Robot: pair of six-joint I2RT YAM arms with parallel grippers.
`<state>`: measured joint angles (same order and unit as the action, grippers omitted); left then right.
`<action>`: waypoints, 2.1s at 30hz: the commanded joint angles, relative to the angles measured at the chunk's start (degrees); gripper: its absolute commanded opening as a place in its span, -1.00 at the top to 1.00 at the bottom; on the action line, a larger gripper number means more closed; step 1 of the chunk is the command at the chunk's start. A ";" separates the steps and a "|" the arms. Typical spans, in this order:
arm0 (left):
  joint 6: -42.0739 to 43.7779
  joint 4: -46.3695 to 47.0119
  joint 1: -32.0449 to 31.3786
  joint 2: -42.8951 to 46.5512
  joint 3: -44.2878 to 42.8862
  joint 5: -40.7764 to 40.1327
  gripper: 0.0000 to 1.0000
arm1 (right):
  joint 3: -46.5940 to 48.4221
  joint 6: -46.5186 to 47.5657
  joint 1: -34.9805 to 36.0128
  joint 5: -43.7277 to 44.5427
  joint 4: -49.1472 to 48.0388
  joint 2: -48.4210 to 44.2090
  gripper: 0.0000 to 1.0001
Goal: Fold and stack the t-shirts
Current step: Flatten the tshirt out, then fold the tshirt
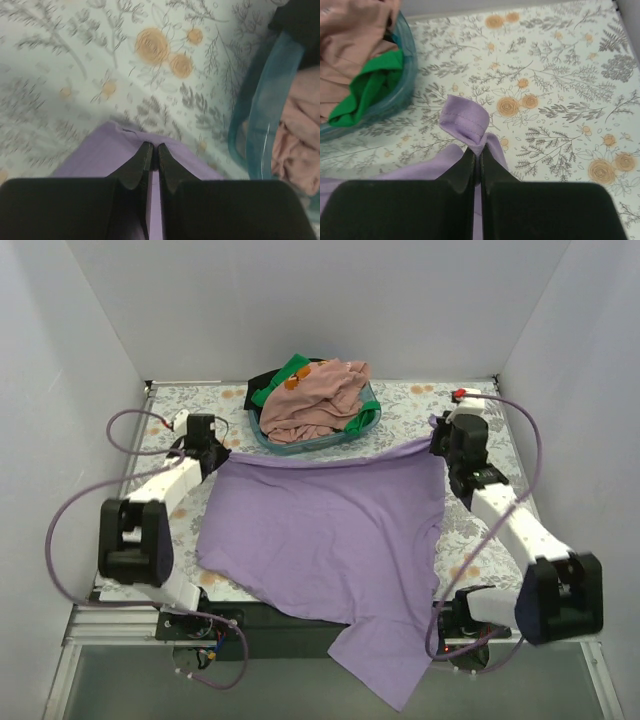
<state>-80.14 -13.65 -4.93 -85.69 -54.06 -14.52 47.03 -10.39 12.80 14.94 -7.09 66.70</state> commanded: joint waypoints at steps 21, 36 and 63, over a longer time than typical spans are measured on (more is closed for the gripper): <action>2.27 -5.76 7.63 -24.09 -25.21 -9.38 1.00 | 24.34 -0.50 -1.72 -12.83 -11.98 35.25 0.97; 4.29 -5.86 9.67 -27.43 -29.43 -2.79 1.00 | 31.03 -3.14 -0.14 -17.84 -11.89 45.02 0.97; -4.40 -13.23 10.99 1.05 1.06 -4.28 1.00 | -6.41 -5.34 0.56 -10.90 -1.62 4.07 0.97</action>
<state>-81.89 -22.06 4.99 -86.46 -54.02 -15.46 42.09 -15.11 13.41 3.22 -11.66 74.11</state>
